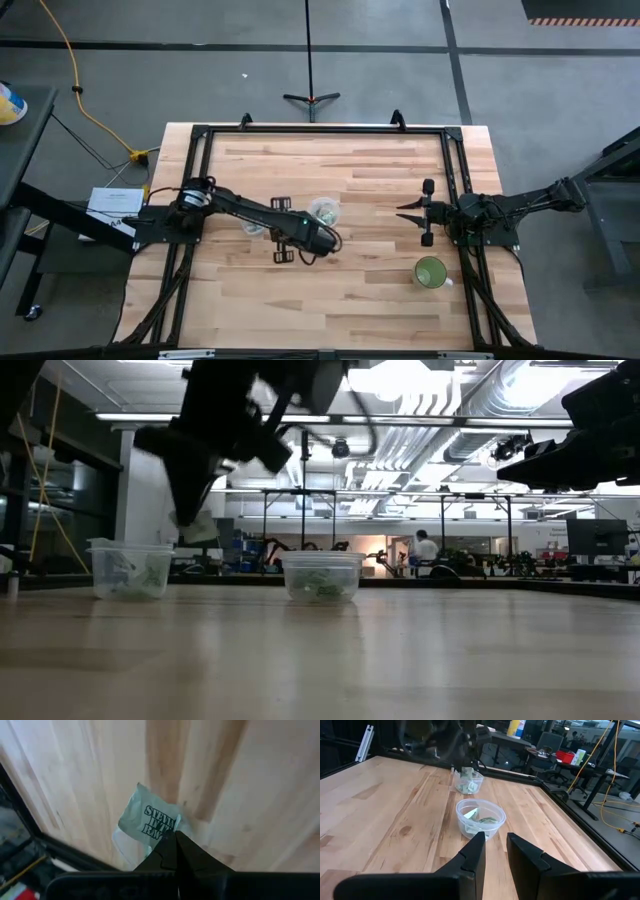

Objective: Pick and place Stevia / Truvia into bins
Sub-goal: Put the white stevia packet into the left transparent container

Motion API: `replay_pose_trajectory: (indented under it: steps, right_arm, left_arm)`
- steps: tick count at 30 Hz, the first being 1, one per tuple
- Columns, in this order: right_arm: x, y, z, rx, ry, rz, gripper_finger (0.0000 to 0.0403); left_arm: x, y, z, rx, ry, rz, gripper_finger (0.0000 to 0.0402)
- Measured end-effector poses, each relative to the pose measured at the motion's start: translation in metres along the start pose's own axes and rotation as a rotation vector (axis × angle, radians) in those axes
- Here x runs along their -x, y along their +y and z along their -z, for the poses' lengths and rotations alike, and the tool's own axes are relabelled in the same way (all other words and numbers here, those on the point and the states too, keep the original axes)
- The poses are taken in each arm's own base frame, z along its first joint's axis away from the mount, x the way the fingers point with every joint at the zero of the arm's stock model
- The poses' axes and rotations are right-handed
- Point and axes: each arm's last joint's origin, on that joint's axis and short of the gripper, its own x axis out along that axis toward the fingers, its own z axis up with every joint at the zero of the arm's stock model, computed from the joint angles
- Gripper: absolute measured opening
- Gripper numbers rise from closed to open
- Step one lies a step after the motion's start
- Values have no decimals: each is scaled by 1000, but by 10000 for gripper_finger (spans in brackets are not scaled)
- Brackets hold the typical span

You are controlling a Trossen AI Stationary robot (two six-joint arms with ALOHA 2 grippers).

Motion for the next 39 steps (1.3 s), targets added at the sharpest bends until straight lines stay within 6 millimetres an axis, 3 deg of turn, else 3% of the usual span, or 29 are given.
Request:
replay_pose_trajectory:
  steps: [6, 16, 23, 33, 36, 39]
  right_arm:
    - [0, 0, 0, 0, 0, 1, 71]
    - [0, 0, 0, 1, 3, 0, 71]
    - [0, 0, 0, 1, 3, 0, 71]
    - [0, 0, 0, 1, 0, 0, 71]
    - [0, 0, 0, 1, 1, 0, 71]
    - [0, 0, 0, 1, 1, 0, 71]
  left_arm:
    - [-15, 1, 11, -6, 57, -32, 23]
    - [6, 22, 40, 90, -26, -13, 22]
    - [-17, 25, 66, 133, 69, -22, 25]
    - [-28, 17, 60, 68, 31, 60, 22]
    - [-28, 18, 61, 82, 27, 25, 47]
    - [-28, 18, 61, 102, 22, 21, 106]
